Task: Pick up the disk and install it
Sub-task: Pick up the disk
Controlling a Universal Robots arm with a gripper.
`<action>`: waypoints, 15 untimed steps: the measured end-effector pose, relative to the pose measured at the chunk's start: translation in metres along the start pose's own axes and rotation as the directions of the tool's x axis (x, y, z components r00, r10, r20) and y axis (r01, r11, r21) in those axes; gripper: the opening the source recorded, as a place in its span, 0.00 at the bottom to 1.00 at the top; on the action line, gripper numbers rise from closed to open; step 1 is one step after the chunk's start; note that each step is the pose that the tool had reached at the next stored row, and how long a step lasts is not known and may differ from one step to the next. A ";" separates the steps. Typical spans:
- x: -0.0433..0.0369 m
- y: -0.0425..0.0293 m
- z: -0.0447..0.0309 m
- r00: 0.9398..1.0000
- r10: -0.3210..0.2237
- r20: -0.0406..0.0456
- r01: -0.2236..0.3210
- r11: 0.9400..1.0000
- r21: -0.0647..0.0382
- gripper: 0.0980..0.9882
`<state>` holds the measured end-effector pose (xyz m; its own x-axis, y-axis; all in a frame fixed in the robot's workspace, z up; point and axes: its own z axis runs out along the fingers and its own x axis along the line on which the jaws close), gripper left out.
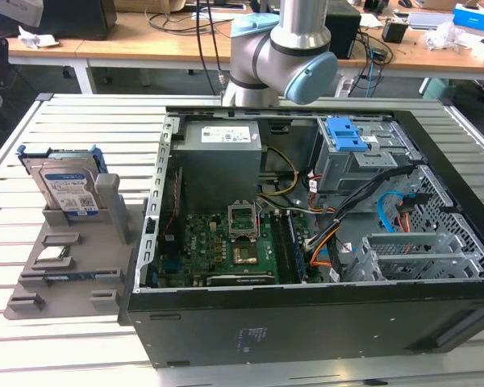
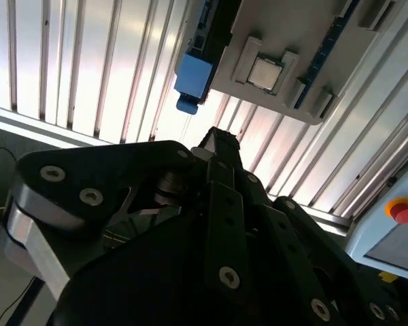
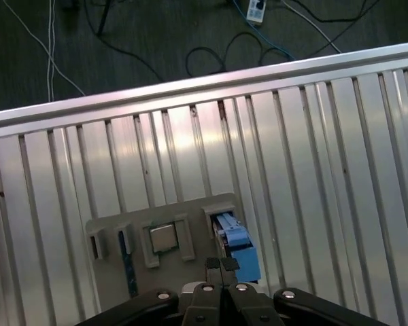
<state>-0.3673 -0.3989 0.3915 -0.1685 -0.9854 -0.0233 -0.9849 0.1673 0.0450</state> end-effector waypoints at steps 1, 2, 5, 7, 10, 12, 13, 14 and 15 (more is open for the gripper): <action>0.0000 0.0000 0.0000 1.000 -0.011 0.000 0.011 1.000 0.000 0.01; 0.0000 0.0000 0.0000 1.000 -0.021 -0.001 0.021 1.000 0.000 0.01; 0.0000 0.0000 0.0000 0.999 -0.041 -0.002 0.041 0.999 -0.001 0.01; 0.0000 0.0000 0.0000 0.999 -0.041 -0.002 0.041 0.999 -0.001 0.01; 0.0000 0.0000 0.0000 0.999 -0.042 -0.002 0.042 0.999 -0.001 0.01; 0.0000 0.0000 0.0000 0.999 -0.042 -0.002 0.042 0.999 -0.001 0.08; 0.0000 0.0000 0.0000 0.999 -0.042 -0.002 0.042 0.999 -0.001 0.08; 0.0000 0.0000 0.0000 0.999 -0.042 -0.002 0.042 0.999 -0.001 0.15; 0.0000 0.0000 0.0000 0.999 -0.042 -0.002 0.042 0.999 -0.001 0.22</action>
<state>-0.3673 -0.3989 0.3915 -0.1264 -0.9917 -0.0233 -0.9911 0.1253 0.0451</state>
